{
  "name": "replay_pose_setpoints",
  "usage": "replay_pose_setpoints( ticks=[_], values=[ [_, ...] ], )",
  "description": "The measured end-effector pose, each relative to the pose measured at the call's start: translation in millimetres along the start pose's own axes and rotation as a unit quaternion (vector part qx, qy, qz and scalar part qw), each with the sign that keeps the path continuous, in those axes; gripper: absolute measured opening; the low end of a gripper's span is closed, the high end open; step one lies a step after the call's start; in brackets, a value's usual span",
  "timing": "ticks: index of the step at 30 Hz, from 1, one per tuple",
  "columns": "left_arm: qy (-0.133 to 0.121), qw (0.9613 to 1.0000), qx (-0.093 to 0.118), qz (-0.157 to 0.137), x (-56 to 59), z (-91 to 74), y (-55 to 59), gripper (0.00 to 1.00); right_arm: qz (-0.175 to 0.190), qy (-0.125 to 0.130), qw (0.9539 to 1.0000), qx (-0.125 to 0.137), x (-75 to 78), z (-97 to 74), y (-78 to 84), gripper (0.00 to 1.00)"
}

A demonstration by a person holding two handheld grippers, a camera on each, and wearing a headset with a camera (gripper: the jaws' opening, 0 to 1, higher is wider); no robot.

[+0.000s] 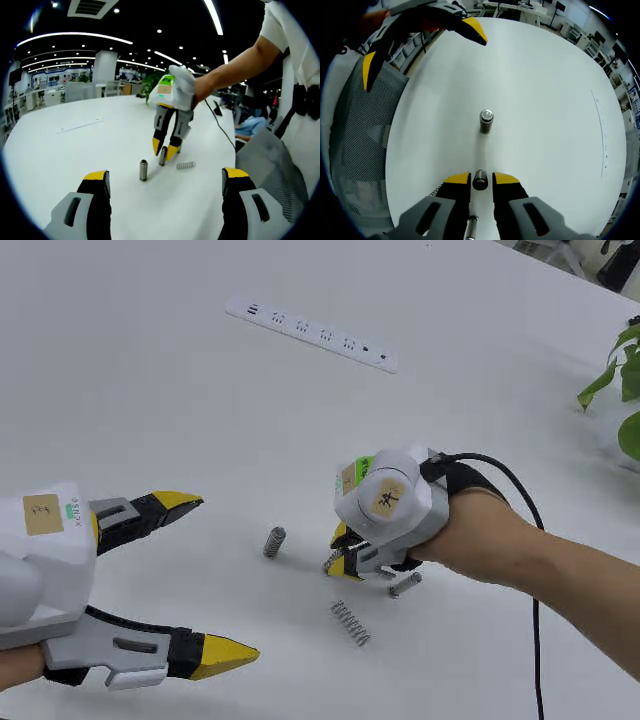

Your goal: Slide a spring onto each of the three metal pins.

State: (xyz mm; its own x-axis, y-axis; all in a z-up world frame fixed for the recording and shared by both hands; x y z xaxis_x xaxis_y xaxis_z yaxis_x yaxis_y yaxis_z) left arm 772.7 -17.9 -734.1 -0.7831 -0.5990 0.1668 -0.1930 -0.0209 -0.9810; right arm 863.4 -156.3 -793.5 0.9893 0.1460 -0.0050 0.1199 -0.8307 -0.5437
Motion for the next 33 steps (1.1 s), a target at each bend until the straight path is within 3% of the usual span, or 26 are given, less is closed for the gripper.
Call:
replay_pose_setpoints(
  ticks=[6,12,15,18,24,29,33],
  values=[
    [0.001,1.0000,-0.002,0.004,1.3,0.1,-2.5,0.94,0.011,0.005,0.9996,0.024,-0.8,-3.8,-3.2,0.24],
    [0.003,0.9999,-0.008,0.009,3.0,-0.8,-3.0,0.93,0.023,0.022,0.9985,0.045,-1.0,-18.1,-6.9,0.27],
    [0.004,0.9999,-0.009,0.012,4.4,-1.3,-4.5,0.93,0.040,0.044,0.9955,0.074,-2.2,-28.1,-11.1,0.28],
    [0.003,0.9999,-0.011,0.012,4.5,-1.6,-5.7,0.93,0.045,0.054,0.9937,0.087,-5.0,-37.2,-10.8,0.30],
    [0.006,0.9996,-0.019,0.019,5.1,-3.0,-6.9,0.93,0.069,0.081,0.9859,0.129,-12.2,-59.4,-13.4,0.37],
    [0.008,0.9993,-0.027,0.026,5.4,-5.0,-8.8,0.92,0.086,0.098,0.9794,0.154,-18.6,-76.3,-5.9,0.46],
    [0.010,0.9989,-0.033,0.032,6.3,-4.8,-12.1,0.92,0.112,0.114,0.9701,0.183,-26.3,-91.1,0.9,0.51]
  ],
)
Point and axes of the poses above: the centre of the closed fingertips' face, and the gripper's own axes: z roughly forward along the fingers, x roughly to its right, y roughly out of its underside, the point moved 5 cm from there along -z, roughly backward along the fingers, and after that the axes turned 15 degrees about x, right-handed, at the moved point
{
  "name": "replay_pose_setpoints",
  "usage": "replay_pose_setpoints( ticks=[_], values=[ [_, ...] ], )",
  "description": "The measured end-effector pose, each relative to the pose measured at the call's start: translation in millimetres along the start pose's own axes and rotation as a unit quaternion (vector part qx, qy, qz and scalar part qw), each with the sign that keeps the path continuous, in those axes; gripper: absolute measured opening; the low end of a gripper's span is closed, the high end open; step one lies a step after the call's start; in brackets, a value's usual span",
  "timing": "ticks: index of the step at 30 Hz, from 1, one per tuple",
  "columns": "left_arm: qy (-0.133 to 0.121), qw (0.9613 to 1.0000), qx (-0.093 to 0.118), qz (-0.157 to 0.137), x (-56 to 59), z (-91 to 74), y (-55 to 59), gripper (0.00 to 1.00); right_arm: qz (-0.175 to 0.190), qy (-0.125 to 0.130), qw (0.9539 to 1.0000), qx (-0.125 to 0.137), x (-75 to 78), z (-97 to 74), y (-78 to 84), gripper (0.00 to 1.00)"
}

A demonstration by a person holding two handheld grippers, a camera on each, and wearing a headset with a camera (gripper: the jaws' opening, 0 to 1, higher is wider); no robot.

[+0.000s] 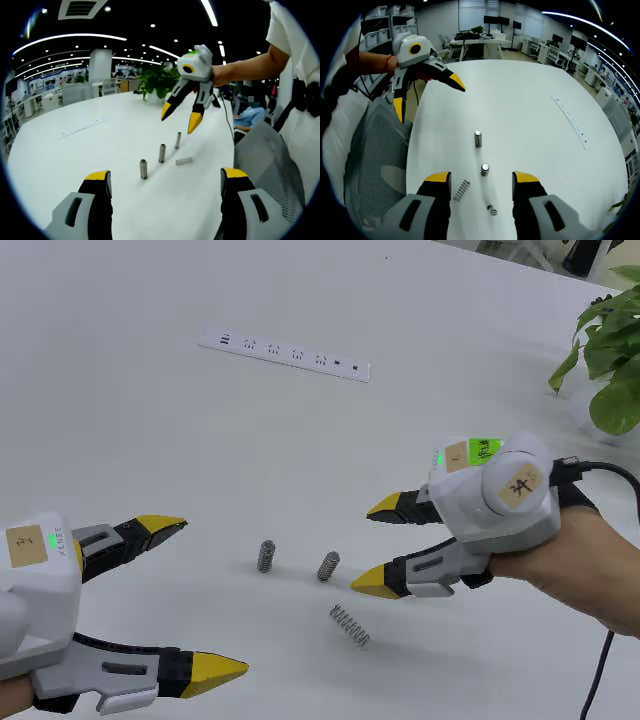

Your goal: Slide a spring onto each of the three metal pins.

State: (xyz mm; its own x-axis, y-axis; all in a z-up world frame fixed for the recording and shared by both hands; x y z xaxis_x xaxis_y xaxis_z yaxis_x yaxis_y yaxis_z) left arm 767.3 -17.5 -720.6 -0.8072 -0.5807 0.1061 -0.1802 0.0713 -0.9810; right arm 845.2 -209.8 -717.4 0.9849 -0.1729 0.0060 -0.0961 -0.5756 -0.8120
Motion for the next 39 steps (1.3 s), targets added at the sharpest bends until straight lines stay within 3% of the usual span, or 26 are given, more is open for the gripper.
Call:
replay_pose_setpoints(
  ticks=[17,30,39],
  values=[
    [0.018,0.9992,-0.028,0.023,5.9,7.7,-11.8,0.91,0.047,0.038,0.9957,0.071,-21.1,-54.4,20.9,0.70],
    [0.028,0.9975,-0.052,0.039,11.1,9.5,-16.5,0.90,0.070,0.047,0.9900,0.113,-28.2,-78.1,42.5,0.82],
    [0.038,0.9950,-0.074,0.055,14.5,12.4,-18.8,0.89,0.082,0.057,0.9865,0.130,-35.4,-94.6,61.1,0.84]
  ],
)
Point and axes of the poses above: the centre of the closed fingertips' face, and the gripper's own axes: z roughly forward along the fingers, x roughly to its right, y roughly out of its underside, the point moved 5 cm from there along -z, roughly backward along the fingers, and after that the axes turned 15 degrees about x, right-handed, at the moved point
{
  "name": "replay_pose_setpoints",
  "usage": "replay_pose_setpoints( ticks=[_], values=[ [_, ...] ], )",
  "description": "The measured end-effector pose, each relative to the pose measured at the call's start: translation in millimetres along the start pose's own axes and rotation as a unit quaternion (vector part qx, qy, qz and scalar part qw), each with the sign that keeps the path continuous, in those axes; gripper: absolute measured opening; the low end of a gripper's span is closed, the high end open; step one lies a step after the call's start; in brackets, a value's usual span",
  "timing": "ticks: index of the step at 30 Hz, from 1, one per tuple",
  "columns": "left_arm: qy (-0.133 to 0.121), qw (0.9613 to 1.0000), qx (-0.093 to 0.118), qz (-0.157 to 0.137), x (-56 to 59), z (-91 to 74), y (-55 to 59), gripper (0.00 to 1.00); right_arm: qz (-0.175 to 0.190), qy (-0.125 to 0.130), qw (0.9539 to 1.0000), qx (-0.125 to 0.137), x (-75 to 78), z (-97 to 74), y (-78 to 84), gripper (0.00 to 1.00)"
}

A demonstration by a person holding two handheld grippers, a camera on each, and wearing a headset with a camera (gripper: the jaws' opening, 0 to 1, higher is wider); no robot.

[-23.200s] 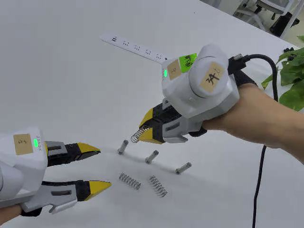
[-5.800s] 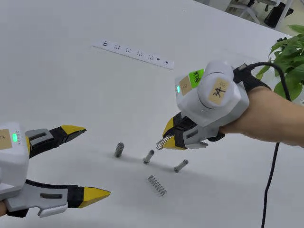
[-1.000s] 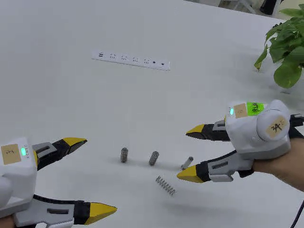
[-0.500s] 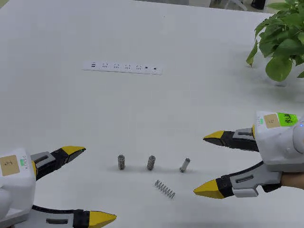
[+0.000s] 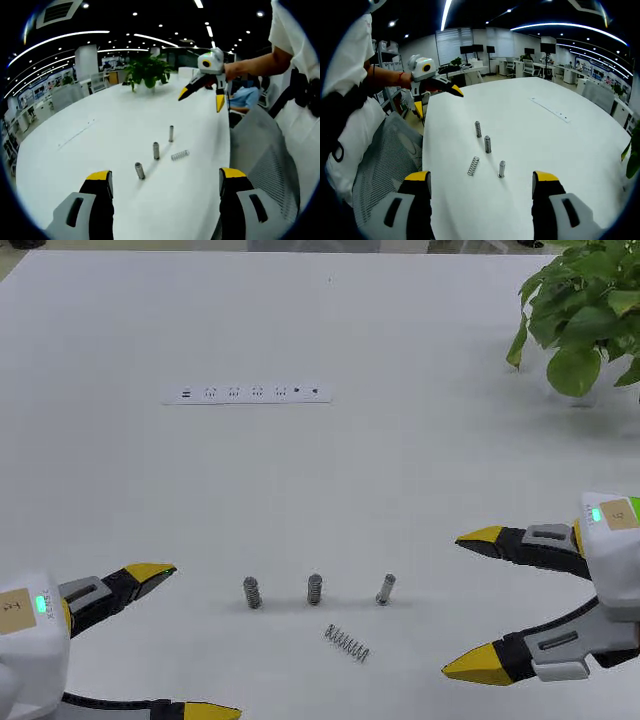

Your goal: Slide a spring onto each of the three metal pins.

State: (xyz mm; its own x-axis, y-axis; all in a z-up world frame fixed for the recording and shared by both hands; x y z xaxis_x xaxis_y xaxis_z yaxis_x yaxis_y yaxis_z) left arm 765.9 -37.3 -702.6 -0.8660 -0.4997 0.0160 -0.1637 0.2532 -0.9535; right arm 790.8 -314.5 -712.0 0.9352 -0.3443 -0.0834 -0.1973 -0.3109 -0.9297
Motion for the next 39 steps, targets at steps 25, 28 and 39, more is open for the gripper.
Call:
replay_pose_setpoints(
  ticks=[25,28,39],
  values=[
    [0.129,0.9837,-0.073,0.102,22.6,73.9,6.8,0.45,0.026,0.034,0.9988,0.025,-7.3,-21.6,25.5,0.83],
    [0.147,0.9778,-0.089,0.120,26.7,90.6,12.6,0.42,0.031,0.038,0.9984,0.026,-8.6,-23.5,28.4,0.83],
    [0.167,0.9591,-0.151,0.172,33.5,129.1,38.8,0.32,0.041,0.047,0.9977,0.028,-11.5,-28.3,38.7,0.82]
  ],
)
Point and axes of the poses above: the centre of the closed fingertips' face, and the gripper's own axes: z roughly forward along the fingers, x roughly to its right, y roughly out of its underside, the point moved 5 cm from there along -z, roughly backward along the fingers, and after that the axes turned 15 degrees about x, right-handed, at the moved point
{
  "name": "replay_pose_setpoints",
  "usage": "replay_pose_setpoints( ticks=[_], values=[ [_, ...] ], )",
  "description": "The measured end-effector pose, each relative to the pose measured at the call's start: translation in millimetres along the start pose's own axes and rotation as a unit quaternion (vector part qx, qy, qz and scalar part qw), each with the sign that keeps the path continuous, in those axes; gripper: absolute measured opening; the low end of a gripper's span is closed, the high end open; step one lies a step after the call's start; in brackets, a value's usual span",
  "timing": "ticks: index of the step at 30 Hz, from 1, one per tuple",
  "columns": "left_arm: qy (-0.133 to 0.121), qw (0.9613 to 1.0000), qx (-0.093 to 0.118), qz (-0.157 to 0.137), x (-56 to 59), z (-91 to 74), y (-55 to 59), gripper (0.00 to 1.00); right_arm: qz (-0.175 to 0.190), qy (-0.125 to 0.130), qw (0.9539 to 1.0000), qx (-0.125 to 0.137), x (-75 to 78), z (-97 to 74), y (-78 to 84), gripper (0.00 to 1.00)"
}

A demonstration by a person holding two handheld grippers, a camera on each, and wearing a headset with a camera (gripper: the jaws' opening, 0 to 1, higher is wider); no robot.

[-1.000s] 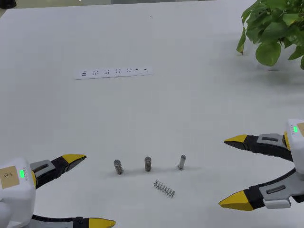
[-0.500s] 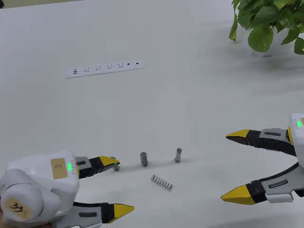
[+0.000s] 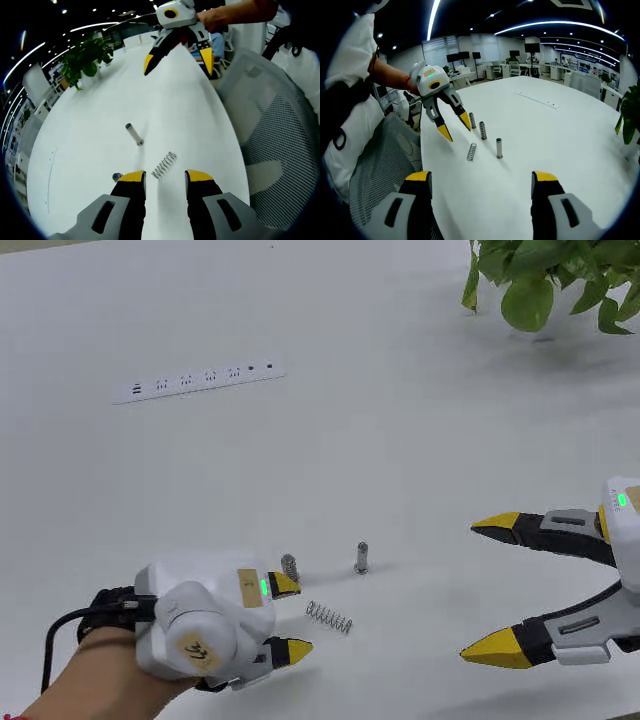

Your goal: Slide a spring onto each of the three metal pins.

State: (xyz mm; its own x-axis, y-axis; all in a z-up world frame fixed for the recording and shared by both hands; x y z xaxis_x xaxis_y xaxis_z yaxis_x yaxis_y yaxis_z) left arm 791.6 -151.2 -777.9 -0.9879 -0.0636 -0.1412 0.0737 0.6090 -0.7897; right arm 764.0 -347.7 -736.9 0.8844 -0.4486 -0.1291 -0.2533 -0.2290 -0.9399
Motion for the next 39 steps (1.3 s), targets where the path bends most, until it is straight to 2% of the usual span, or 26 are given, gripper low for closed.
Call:
replay_pose_setpoints(
  ticks=[2,5,7,11,14,22,23,30,36,39],
  values=[
    [0.003,0.9999,-0.008,0.014,-0.7,5.8,-0.1,0.30,0.000,0.001,1.0000,-0.001,0.4,-1.7,2.2,0.82],
    [0.003,0.9998,-0.017,0.006,-2.0,14.4,5.1,0.28,0.003,0.005,1.0000,0.001,2.0,-4.5,3.7,0.82],
    [0.007,0.9995,-0.030,0.011,-1.3,19.1,7.0,0.28,0.004,0.008,1.0000,0.003,3.2,-6.3,4.5,0.82],
    [0.013,0.9990,-0.039,0.016,-1.5,25.8,8.9,0.28,0.006,0.012,0.9999,0.005,4.3,-8.9,6.3,0.82],
    [0.016,0.9977,-0.062,0.021,-2.7,30.9,18.7,0.26,0.009,0.014,0.9998,0.006,4.2,-9.6,7.9,0.82],
    [0.013,0.9953,-0.095,0.012,-1.0,30.2,28.3,0.22,0.010,0.021,0.9997,0.012,5.0,-11.1,8.0,0.81],
    [0.011,0.9958,-0.091,0.007,-0.3,30.3,28.4,0.21,0.010,0.021,0.9996,0.012,5.2,-11.4,8.0,0.81],
    [0.013,0.9954,-0.094,-0.001,4.9,28.6,29.3,0.13,0.009,0.021,0.9997,0.009,3.4,-12.2,10.2,0.81],
    [0.003,0.9953,-0.095,-0.022,5.8,26.2,30.0,0.12,0.009,0.022,0.9997,0.010,2.4,-13.2,10.0,0.81],
    [0.002,0.9952,-0.096,-0.019,5.9,25.7,30.2,0.12,0.008,0.022,0.9997,0.010,1.1,-13.0,9.9,0.81]
  ],
)
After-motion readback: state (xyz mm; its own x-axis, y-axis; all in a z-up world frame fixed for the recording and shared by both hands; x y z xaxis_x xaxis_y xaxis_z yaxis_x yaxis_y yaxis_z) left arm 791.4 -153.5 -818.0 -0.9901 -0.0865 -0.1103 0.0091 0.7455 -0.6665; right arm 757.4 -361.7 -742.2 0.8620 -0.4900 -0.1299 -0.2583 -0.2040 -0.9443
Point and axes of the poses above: the centre of the closed fingertips' face, and the gripper's own axes: z roughly forward along the fingers, x roughly to its right, y roughly out of its underside, the point moved 5 cm from there along -z, roughly backward along the fingers, and after that the axes turned 15 degrees about x, right-handed, at the moved point
